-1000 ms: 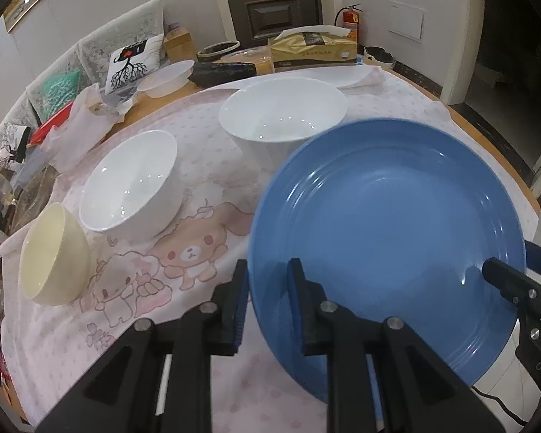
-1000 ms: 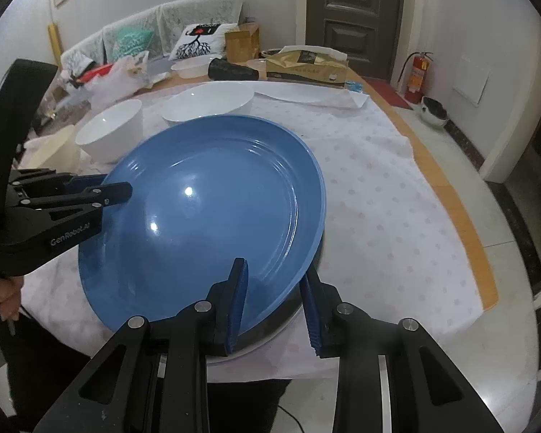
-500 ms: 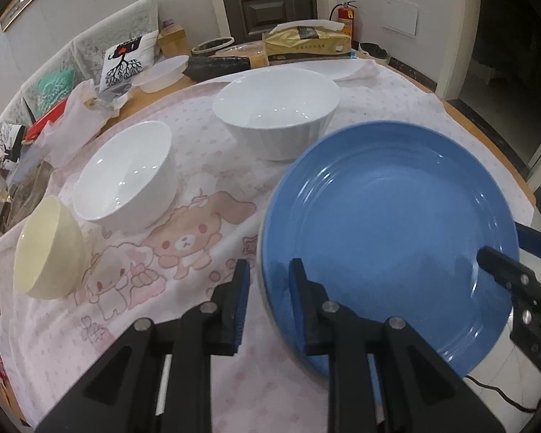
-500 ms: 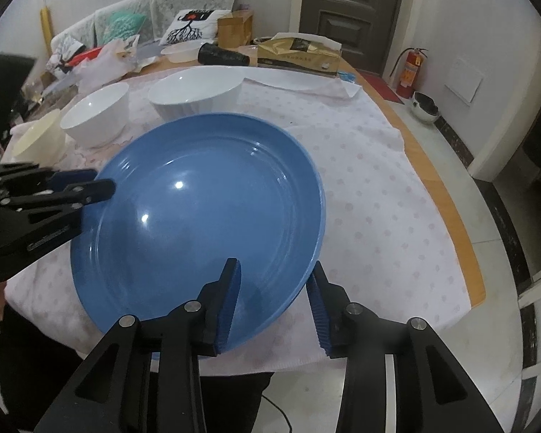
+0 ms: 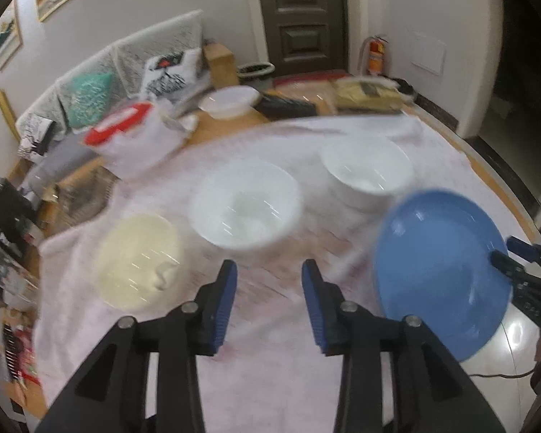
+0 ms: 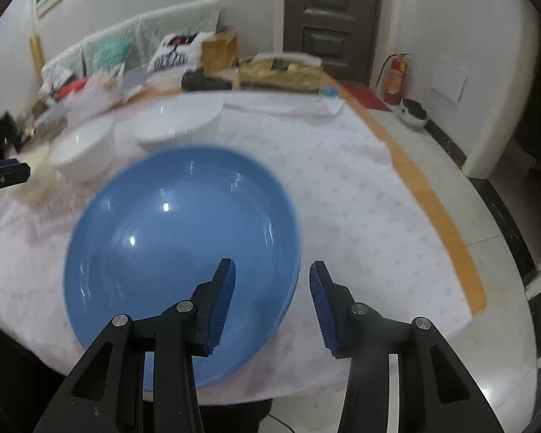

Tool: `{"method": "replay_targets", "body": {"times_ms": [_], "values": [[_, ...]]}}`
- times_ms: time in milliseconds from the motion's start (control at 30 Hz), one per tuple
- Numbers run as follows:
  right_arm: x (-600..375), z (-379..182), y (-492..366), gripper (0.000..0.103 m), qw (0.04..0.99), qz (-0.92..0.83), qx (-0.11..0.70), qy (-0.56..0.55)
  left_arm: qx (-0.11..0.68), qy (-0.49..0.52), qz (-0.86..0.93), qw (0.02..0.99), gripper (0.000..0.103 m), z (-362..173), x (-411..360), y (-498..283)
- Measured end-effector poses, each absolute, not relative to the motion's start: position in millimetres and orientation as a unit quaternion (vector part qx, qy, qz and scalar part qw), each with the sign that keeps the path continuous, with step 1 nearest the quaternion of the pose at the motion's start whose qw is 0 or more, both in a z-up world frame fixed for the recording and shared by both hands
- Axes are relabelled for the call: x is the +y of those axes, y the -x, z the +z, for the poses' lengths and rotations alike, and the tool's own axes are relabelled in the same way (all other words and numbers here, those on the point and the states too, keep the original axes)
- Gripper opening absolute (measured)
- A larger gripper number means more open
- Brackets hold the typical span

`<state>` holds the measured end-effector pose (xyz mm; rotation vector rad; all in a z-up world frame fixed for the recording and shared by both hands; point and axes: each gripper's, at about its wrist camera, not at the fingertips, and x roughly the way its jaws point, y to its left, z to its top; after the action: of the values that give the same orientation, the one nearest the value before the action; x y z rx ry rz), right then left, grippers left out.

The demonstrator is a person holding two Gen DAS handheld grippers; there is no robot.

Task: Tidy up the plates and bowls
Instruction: 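Grasp the rim of a white bowl with both tools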

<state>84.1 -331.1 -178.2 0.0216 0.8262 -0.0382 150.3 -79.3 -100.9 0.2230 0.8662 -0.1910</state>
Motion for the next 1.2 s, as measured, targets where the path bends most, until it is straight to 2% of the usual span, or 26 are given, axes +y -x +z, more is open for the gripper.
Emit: {"method": "replay_targets", "body": {"times_ms": [33,100,167,233,267,333,400,467,567,933,1000,1067,1167,1200], "values": [[-328.5,-171.7,-84.8,0.044,0.92,-0.006,0.391,-0.014,0.417,-0.105,-0.092,0.898,0.036,-94.7,-73.5,-155.0],[-318.7,-156.8,-88.2,0.057,0.929,0.034,0.368,-0.027,0.415,-0.097,-0.101,0.899,0.044,-79.7,-63.5,-166.2],[-302.8,-143.5,-93.6,0.06,0.934,0.075,0.347,-0.043,0.41,-0.097,-0.108,0.901,0.063,-67.0,-56.4,-177.3],[-283.8,-136.3,-100.4,0.065,0.935,0.104,0.337,-0.037,0.403,-0.109,-0.108,0.902,0.073,-59.0,-51.7,-189.6],[-271.2,-133.6,-104.8,0.073,0.936,0.116,0.333,-0.025,0.403,-0.113,-0.112,0.901,0.078,-56.9,-49.7,-196.0],[-242.4,-130.7,-114.1,0.08,0.937,0.145,0.319,0.004,0.413,-0.115,-0.129,0.894,0.086,-57.7,-45.3,-213.9],[-217.9,-131.8,-122.9,0.093,0.936,0.169,0.307,0.021,0.42,-0.115,-0.137,0.89,0.087,-62.6,-42.7,-228.8],[-193.1,-135.5,-132.7,0.1,0.936,0.192,0.293,0.043,0.431,-0.115,-0.143,0.884,0.087,-70.3,-40.4,-245.4],[-165.9,-145.6,-149.4,0.102,0.93,0.206,0.298,0.068,0.447,-0.115,-0.151,0.874,0.088,-86.3,-37.4,-268.6],[-118.0,-186.5,-215.5,0.102,0.899,0.197,0.383,0.072,0.491,-0.103,-0.193,0.843,0.088,-139.3,-29.3,-311.3],[-116.5,-193.1,-223.6,0.102,0.897,0.192,0.394,0.064,0.493,-0.098,-0.199,0.841,0.08,-147.1,-27.5,-316.8],[-115.4,-199.0,-232.8,0.102,0.896,0.181,0.401,0.062,0.501,-0.091,-0.201,0.837,0.057,-155.3,-25.9,-323.0],[-115.0,-205.9,-242.3,0.102,0.891,0.181,0.413,0.056,0.51,-0.082,-0.206,0.831,0.041,-166.9,-24.1,-330.8],[-113.7,-207.6,-245.3,0.102,0.89,0.184,0.415,0.053,0.511,-0.082,-0.206,0.83,0.038,-169.9,-24.0,-332.4]]}}
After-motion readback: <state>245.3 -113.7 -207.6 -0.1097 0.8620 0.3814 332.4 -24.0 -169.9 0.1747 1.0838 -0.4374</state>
